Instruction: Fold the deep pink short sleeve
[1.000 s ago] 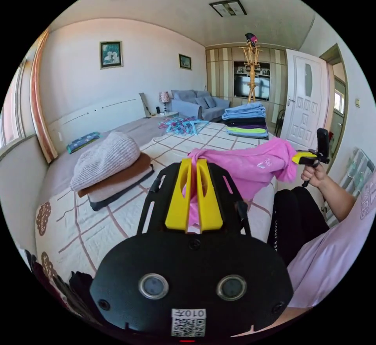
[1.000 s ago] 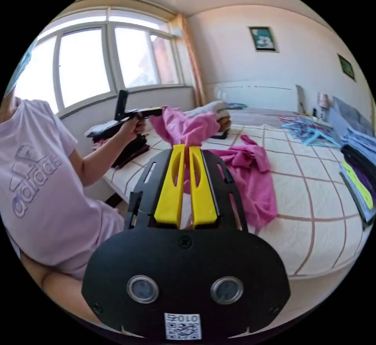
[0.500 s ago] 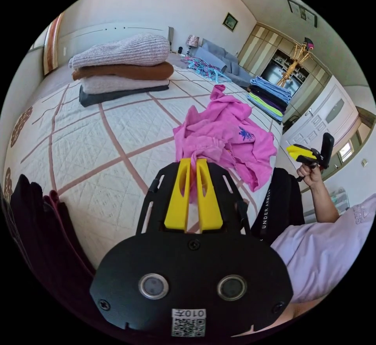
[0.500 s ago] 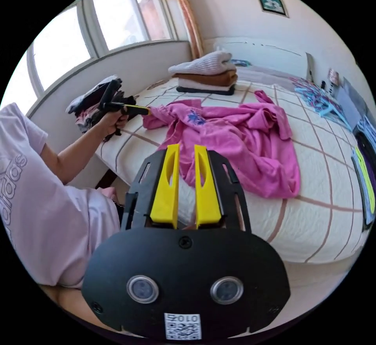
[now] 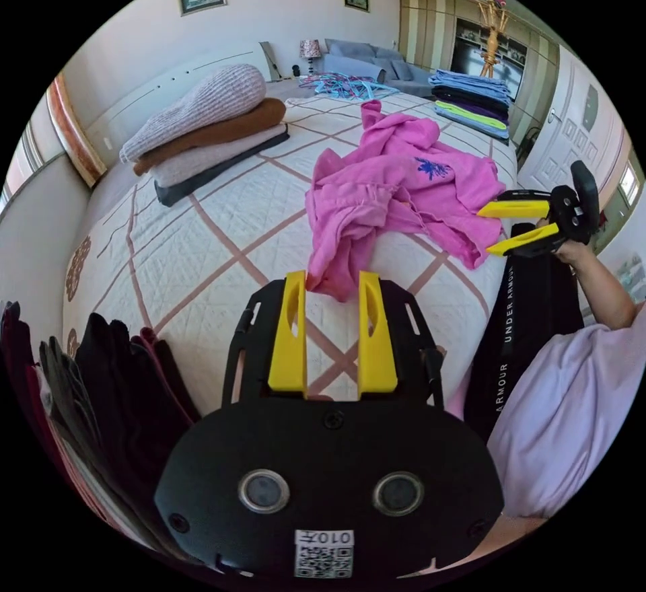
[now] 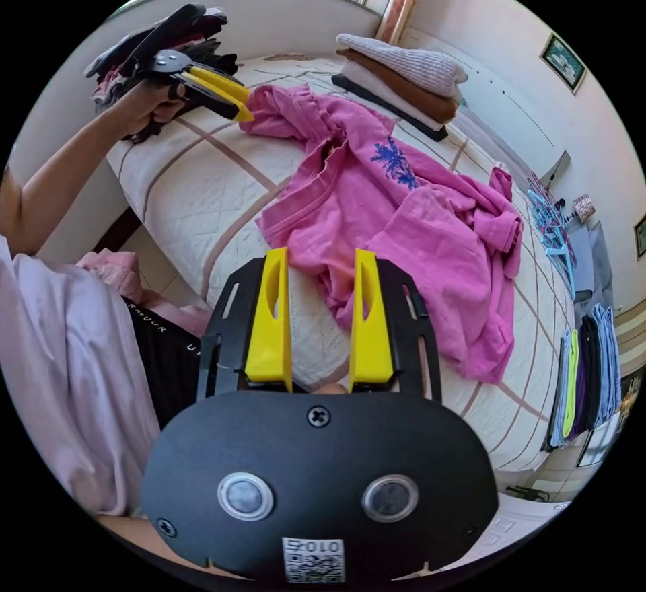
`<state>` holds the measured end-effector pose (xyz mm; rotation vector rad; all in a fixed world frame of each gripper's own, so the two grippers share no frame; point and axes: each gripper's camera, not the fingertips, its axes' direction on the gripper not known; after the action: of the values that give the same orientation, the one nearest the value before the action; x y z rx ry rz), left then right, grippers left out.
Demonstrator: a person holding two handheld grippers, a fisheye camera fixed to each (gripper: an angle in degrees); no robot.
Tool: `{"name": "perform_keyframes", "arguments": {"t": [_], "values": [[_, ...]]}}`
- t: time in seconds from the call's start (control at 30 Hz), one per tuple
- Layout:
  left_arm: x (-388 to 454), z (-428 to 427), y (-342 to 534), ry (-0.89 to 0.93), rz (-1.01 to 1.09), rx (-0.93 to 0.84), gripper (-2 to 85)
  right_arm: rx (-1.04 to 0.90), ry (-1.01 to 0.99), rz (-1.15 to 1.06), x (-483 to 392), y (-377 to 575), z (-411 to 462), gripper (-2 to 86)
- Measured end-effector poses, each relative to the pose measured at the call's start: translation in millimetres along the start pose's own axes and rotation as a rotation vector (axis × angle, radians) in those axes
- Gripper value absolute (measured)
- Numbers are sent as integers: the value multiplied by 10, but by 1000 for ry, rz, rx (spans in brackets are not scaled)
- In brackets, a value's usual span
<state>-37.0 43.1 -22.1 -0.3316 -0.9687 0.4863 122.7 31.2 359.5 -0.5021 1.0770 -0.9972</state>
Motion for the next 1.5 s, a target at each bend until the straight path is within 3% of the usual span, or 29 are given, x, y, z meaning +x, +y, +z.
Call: {"name": "perform_keyframes", "arguments": {"t": [0.27, 0.43, 0.57, 0.8, 1.17, 1.5], "values": [[63, 186, -139, 7, -8, 32, 107, 33, -21, -8, 111, 70, 106, 136], [252, 399, -149, 92, 44, 13, 52, 28, -3, -8, 209, 59, 231, 137], [421, 384, -80, 61, 76, 19, 20, 31, -18, -6, 318, 32, 366, 136], [704, -385, 4, 36, 97, 210, -1, 35, -6, -24, 398, 34, 562, 138], [1830, -1321, -256, -66, 339, 341, -3, 30, 68, -52, 446, 119, 837, 153], [2631, -1645, -394, 134, 384, 506, -3, 140, 179, 21, 368, 281, 926, 192]]}}
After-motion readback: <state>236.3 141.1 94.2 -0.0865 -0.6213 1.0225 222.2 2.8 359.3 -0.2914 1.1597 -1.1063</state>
